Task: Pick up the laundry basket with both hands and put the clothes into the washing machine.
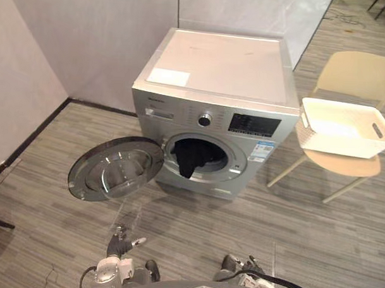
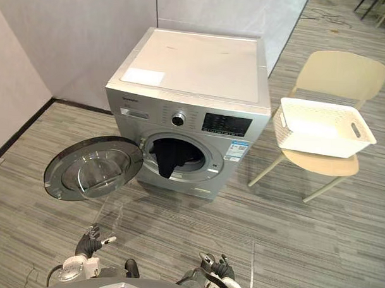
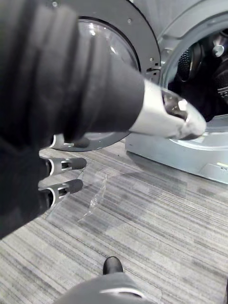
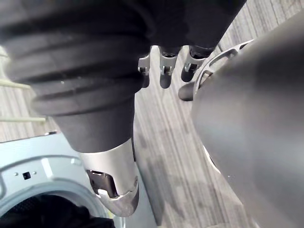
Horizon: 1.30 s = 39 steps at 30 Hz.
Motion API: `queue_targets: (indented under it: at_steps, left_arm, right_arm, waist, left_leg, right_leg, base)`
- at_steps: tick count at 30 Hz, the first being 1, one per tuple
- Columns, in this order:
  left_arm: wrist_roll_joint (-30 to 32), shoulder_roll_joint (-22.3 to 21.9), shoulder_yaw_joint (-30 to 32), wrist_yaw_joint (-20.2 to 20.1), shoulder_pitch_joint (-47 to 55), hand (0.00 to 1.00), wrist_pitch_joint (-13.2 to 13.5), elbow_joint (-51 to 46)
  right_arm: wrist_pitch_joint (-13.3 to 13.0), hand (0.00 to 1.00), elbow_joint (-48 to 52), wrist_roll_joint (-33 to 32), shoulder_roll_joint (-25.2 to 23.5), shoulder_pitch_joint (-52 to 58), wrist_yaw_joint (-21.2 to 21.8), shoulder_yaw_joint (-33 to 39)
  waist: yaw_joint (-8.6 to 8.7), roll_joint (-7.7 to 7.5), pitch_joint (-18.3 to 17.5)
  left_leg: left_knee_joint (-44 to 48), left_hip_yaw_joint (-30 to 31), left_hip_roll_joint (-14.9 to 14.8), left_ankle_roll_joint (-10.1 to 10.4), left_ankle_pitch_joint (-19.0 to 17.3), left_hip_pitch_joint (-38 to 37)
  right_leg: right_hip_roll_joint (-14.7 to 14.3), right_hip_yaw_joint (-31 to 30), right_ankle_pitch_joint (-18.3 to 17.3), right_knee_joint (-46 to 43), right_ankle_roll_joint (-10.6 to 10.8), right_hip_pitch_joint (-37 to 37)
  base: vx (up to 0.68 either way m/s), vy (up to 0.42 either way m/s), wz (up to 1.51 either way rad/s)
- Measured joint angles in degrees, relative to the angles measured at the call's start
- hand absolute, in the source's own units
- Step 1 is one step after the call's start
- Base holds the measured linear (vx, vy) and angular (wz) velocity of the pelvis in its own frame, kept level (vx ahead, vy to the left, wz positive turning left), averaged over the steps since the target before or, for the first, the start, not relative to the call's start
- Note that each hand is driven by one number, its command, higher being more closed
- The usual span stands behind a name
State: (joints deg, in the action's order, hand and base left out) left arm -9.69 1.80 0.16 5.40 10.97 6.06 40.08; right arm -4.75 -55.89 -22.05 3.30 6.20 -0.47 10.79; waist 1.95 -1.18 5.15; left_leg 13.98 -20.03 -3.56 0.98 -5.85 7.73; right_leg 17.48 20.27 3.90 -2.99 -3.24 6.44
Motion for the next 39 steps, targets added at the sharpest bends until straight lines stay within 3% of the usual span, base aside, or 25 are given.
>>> queue_targets:
  at_steps: [1,2,4,5,6,7,8,9,11,13,19,23,27,31,36,38,39]
  left_arm:
    - [0.42,-0.24,0.29,0.05,0.30,0.00,-0.30,0.00]
    - [0.75,-0.96,1.04,0.15,0.63,0.00,-0.38,0.11]
    - [1.01,-0.12,2.16,0.27,0.95,0.00,-0.40,1.60]
    - [1.01,0.32,2.37,0.32,1.05,0.00,-0.42,1.90]
    - [1.03,0.79,3.43,0.39,1.29,0.00,-0.50,2.22]
    - [1.02,0.70,4.49,0.42,1.43,0.00,-0.60,2.26]
    - [1.03,0.40,4.53,0.43,1.56,0.00,-0.62,2.25]
    - [1.02,-0.24,4.55,0.43,1.52,0.00,-0.73,2.45]
    - [1.01,-0.83,4.62,0.56,1.32,0.00,-0.80,3.48]
    - [0.85,-0.49,4.76,1.48,1.26,0.00,-0.88,4.35]
    - [0.84,-0.06,4.09,1.64,-0.50,0.00,-0.59,6.23]
    - [0.40,-0.23,3.54,1.62,-0.61,0.00,-0.59,6.64]
    - [-0.32,-0.24,3.61,1.52,-0.55,0.00,-0.60,6.65]
    - [-1.42,-0.23,3.94,1.57,-0.55,0.00,-0.58,6.10]
    - [-1.41,-0.17,4.21,1.64,-0.29,0.00,-0.60,5.65]
    - [-1.41,-0.17,4.14,1.70,-0.19,0.00,-0.61,4.05]
    - [-1.41,-0.16,4.16,1.71,-0.08,0.00,-0.60,1.88]
  right_arm:
    - [-0.01,0.00,0.02,-0.02,0.26,-0.07,0.00,-0.01]
    - [0.00,0.00,0.38,0.11,1.20,-0.43,0.02,-0.03]
    - [0.01,0.00,-0.17,0.75,0.75,0.01,0.05,-0.63]
    - [-0.02,0.00,-1.38,1.28,0.36,0.14,0.04,-0.61]
    - [0.06,0.00,-3.26,2.25,-0.15,0.03,0.08,-0.65]
    - [0.24,0.00,-4.62,2.29,-0.41,-0.27,0.11,-0.53]
    - [0.24,0.00,-5.16,2.35,-0.37,-0.31,0.13,-0.53]
    - [0.32,0.00,-6.09,3.55,0.21,-0.94,0.06,-0.58]
    - [1.10,0.00,-6.41,5.05,1.44,-2.20,-0.08,-2.04]
    - [1.18,0.00,-6.36,6.54,1.65,-2.93,-0.28,-3.98]
    - [1.04,0.00,-6.34,6.78,1.51,-4.38,-0.32,-5.12]
    - [0.99,0.00,-6.42,9.04,1.92,-4.83,-1.19,-4.75]
    - [1.13,0.00,-6.58,9.04,2.08,-4.42,-1.39,-2.58]
    - [1.01,0.00,-7.86,8.97,2.06,-4.25,-1.46,-0.81]
    - [0.98,0.00,-7.80,8.91,1.93,-4.24,-1.45,1.16]
    - [1.00,0.00,-7.73,8.91,2.16,-4.41,-1.47,0.73]
    - [1.02,0.00,-7.57,8.91,2.38,-4.65,-1.48,-0.04]
  waist:
    - [-0.07,1.42,-0.43]
    - [-0.13,3.18,-0.19]
    - [-0.05,2.14,-0.69]
    - [-0.09,1.10,-1.17]
    - [-0.40,-0.68,-2.06]
    - [-1.23,-1.19,-2.49]
    - [-1.78,-1.63,-3.20]
    - [-2.99,-0.52,-3.32]
    - [-3.75,0.84,-3.50]
    - [-3.86,0.63,-2.75]
    - [-4.15,0.91,-0.95]
    - [-4.78,2.40,0.58]
    - [-4.57,2.51,1.53]
    - [-3.66,2.82,1.26]
    - [-3.27,3.56,0.81]
    - [-3.25,4.05,0.61]
    - [-3.20,4.25,0.51]
  left_leg:
    - [-1.74,-0.71,-1.26,0.07,0.18,-1.05]
    - [-3.77,-1.94,-3.69,-0.27,0.62,-2.19]
    - [-4.27,-1.80,-4.20,-0.15,1.34,-3.06]
    - [-4.27,-1.67,-3.81,0.01,1.43,-3.24]
    - [-4.26,-1.01,-2.77,0.38,1.38,-3.10]
    - [-4.42,0.30,-1.87,1.05,1.13,-2.67]
    - [-4.72,1.01,-1.70,1.36,1.26,-2.34]
    - [-4.97,2.32,-1.79,1.86,1.68,-1.07]
    - [-5.24,3.01,-2.77,1.55,3.75,0.36]
    - [-5.21,3.01,-3.44,1.53,4.42,-0.39]
    - [-5.23,5.78,-4.32,2.24,6.47,-1.01]
    - [-7.63,6.20,-5.17,2.61,8.36,-2.12]
    - [-8.06,6.99,-5.46,2.76,8.79,-2.79]
    - [-10.37,8.82,-3.72,3.29,7.88,-2.69]
    - [-14.78,6.87,-1.53,3.32,8.44,-5.85]
    - [-11.92,5.00,-1.68,2.33,7.12,-5.47]
    - [-8.38,3.19,-2.22,2.41,4.63,-4.32]
  right_leg:
    - [-1.33,0.90,-5.58,-0.13,-3.30,-0.03]
    - [-2.19,0.80,-6.39,-7.42,0.36,1.01]
    - [-1.93,0.28,-9.21,-21.27,2.60,1.28]
    - [-1.89,0.12,-10.07,-23.61,2.83,0.35]
    - [-2.02,0.18,-12.77,-22.73,4.04,-1.67]
    - [-3.20,-0.19,-13.29,-17.57,5.22,-3.03]
    - [-4.14,-0.56,-12.89,-13.87,5.88,-4.08]
    - [-5.78,-0.66,-10.58,-7.73,8.37,-5.39]
    - [-8.06,-0.94,-7.52,-2.35,8.31,-5.83]
    - [-9.90,-0.71,-5.20,3.09,7.87,-9.03]
    - [-11.60,1.84,-4.84,4.71,7.67,-11.78]
    - [-12.44,2.66,-4.93,4.26,6.83,-12.20]
    - [-12.51,1.96,-5.47,3.94,6.45,-12.01]
    - [-11.79,0.20,-5.48,3.61,6.47,-10.43]
    - [-10.57,-4.33,-5.02,3.95,7.44,-9.63]
    - [-10.33,-7.02,-4.78,3.90,7.81,-9.13]
    - [-10.25,-9.43,-4.39,3.71,8.38,-8.16]
  base:
    - [-0.08,-0.002,-0.43]
    - [-0.10,-0.019,-0.38]
    - [-0.05,-0.052,-0.05]
    - [0.00,-0.067,0.15]
    - [0.02,-0.110,0.07]
    - [0.06,-0.108,0.00]
    - [0.08,-0.093,-0.19]
    - [0.07,-0.030,-0.32]
    - [0.05,-0.039,-0.26]
    - [0.05,-0.072,-0.03]
    - [-0.02,-0.065,0.17]
    - [-0.15,-0.023,0.15]
    - [-0.12,0.014,-0.06]
    - [-0.06,0.061,-0.08]
    - [0.04,0.063,-0.30]
    - [0.08,0.044,-0.60]
    - [0.09,0.041,-0.97]
